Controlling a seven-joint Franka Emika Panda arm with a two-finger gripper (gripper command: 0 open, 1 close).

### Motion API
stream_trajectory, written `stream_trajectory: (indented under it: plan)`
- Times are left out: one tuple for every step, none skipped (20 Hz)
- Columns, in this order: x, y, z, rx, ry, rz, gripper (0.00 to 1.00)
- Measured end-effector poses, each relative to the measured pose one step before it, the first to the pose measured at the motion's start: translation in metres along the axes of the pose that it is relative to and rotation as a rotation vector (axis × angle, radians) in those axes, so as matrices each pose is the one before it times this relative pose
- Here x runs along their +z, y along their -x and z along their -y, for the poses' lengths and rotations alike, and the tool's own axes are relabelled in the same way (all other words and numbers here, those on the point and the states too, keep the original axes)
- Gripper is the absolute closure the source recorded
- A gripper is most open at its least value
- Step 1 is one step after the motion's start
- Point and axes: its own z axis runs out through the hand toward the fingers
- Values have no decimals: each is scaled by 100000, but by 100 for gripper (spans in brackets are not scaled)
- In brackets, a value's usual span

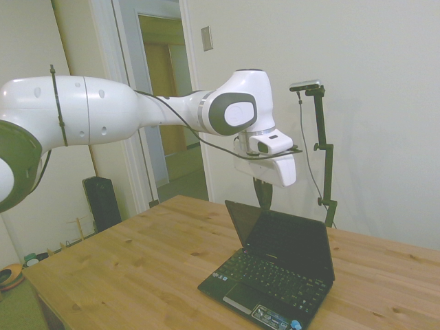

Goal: Close the laptop

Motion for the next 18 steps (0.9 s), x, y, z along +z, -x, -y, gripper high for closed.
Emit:
stream_trajectory:
  plan:
    - [681, 189, -570, 452, 792, 863, 100]
    - [600, 76, -549, 549, 589, 540, 100]
    - [536, 87, -526, 513, 634, 599, 100]
    - [596, 46, -493, 519, 526, 508, 100]
    - [563, 135, -500, 414, 603, 678, 100]
    - [677, 182, -457, 314, 533, 624, 100]
    - [759, 258, -430, 189, 629, 730, 100]
    - [830, 303, -392, 92, 626, 750, 100]
    - [919, 337, -346, -17, 575, 602, 100]
    - [837, 314, -312, -33, 522, 528, 100]
    - [851, 318, -295, -37, 433, 485, 100]
    - [854, 305, -315, -2, 451, 504, 100]
    - [886, 301, -312, 1, 412, 434, 100]
    - [819, 285, -290, -11, 291, 308, 100]
    - [848, 290, -283, -25, 353, 338, 100]
    - [854, 291, -302, -6, 408, 377, 100]
    - [772, 225, -242, -16, 378, 252, 100]
    - [635, 141, -208, 48, 276, 155, 100]
